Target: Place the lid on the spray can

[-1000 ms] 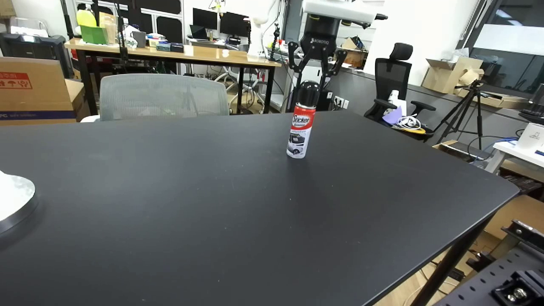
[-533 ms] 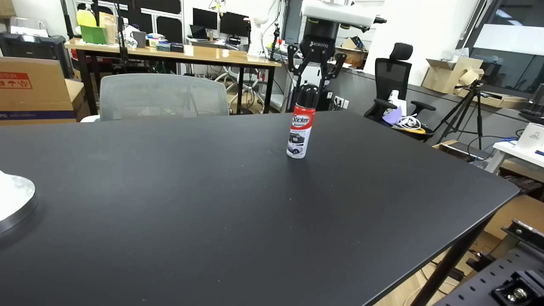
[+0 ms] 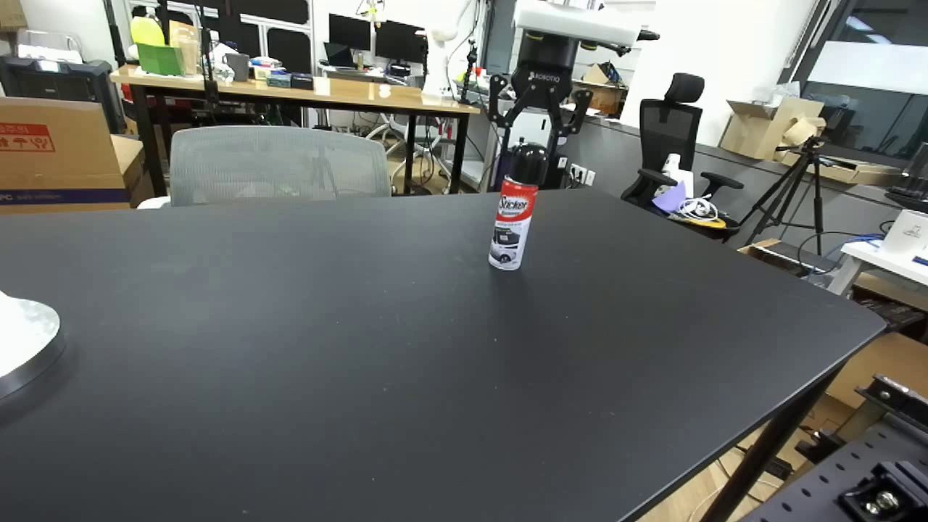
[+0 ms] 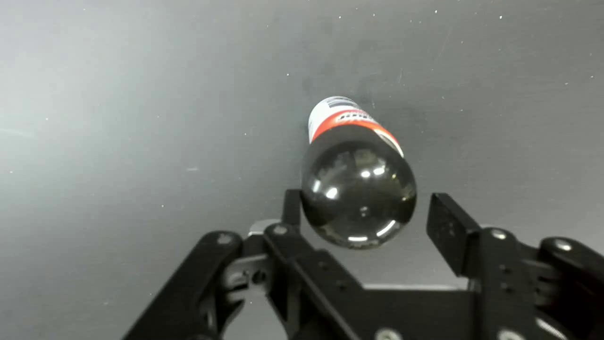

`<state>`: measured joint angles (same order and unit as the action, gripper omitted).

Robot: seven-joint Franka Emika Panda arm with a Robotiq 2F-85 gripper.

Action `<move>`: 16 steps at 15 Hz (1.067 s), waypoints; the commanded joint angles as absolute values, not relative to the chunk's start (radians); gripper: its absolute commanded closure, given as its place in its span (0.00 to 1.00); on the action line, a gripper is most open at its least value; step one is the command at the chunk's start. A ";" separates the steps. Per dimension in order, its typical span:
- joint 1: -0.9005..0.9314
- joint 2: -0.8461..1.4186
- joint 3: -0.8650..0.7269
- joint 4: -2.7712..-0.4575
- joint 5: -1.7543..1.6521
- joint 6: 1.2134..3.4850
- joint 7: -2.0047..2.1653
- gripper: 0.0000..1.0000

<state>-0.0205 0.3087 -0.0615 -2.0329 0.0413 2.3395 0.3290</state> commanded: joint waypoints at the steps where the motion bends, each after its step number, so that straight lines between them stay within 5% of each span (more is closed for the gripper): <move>1: -0.016 0.307 -0.064 -2.020 0.055 2.315 0.325 0.01; 16: 0.053 0.213 -0.085 -2.051 -0.079 2.371 0.445 0.00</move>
<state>0.0210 0.2747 -0.0642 -2.0300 -0.0167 2.3625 0.3555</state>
